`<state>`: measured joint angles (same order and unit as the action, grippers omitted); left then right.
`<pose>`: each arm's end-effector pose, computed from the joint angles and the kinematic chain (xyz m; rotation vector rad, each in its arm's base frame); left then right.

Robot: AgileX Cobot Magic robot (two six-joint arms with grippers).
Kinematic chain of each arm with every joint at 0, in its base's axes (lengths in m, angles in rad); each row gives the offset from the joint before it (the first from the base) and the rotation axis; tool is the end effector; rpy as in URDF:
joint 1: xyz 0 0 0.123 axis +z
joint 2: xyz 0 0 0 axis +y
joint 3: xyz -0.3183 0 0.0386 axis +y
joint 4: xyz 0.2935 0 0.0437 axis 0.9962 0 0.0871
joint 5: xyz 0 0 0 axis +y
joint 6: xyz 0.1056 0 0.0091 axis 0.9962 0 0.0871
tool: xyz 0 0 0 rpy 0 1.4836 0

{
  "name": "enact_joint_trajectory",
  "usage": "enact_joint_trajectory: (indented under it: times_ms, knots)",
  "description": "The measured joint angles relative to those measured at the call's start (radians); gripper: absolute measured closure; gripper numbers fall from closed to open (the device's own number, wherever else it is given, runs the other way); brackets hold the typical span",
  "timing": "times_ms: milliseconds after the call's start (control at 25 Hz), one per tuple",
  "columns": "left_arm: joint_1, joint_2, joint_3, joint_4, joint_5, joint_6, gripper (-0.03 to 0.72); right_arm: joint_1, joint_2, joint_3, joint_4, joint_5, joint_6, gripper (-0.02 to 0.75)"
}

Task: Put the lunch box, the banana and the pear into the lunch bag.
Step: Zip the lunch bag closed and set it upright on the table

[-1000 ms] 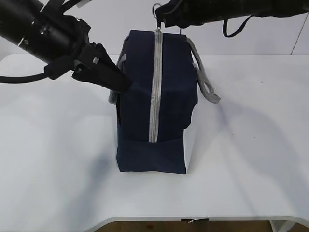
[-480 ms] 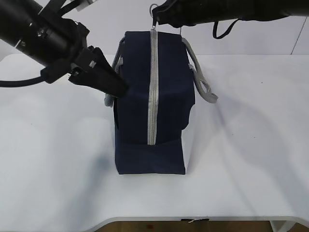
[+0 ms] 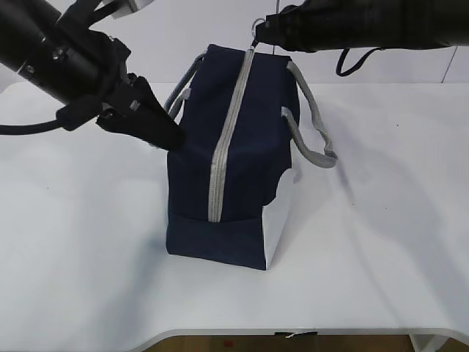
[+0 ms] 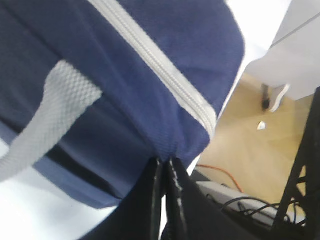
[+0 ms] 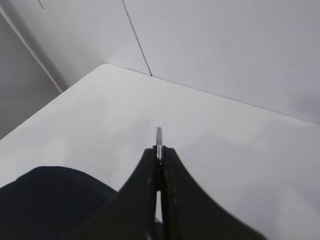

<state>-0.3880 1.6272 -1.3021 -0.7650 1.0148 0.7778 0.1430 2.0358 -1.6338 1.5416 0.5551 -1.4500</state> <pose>0.3351 -0.2044 0.3100 1.0666 2.3462 -0.8595 0.5359 0.1337 0.2862 -0.4323 1.8595 0.6819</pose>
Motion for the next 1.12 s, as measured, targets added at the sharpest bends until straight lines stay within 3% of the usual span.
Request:
enact_joint_trajectory:
  times_ms: [360, 840, 1000, 1120]
  knots:
    - [0.013, -0.015, 0.0, 0.074, -0.002, -0.011, 0.697, -0.073, 0.066, -0.003, 0.027, 0.097, 0.103, 0.731]
    - [0.03, -0.015, 0.0, 0.077, 0.005, -0.011, 0.692, -0.08, 0.107, -0.011, 0.031, 0.154, 0.133, 0.731]
    - [0.03, -0.016, -0.009, 0.074, 0.011, -0.03, 0.578, -0.08, 0.108, -0.011, 0.031, 0.16, 0.133, 0.731]
    - [0.03, -0.022, -0.034, 0.087, 0.02, -0.055, 0.399, -0.08, 0.109, -0.011, 0.031, 0.162, 0.133, 0.731]
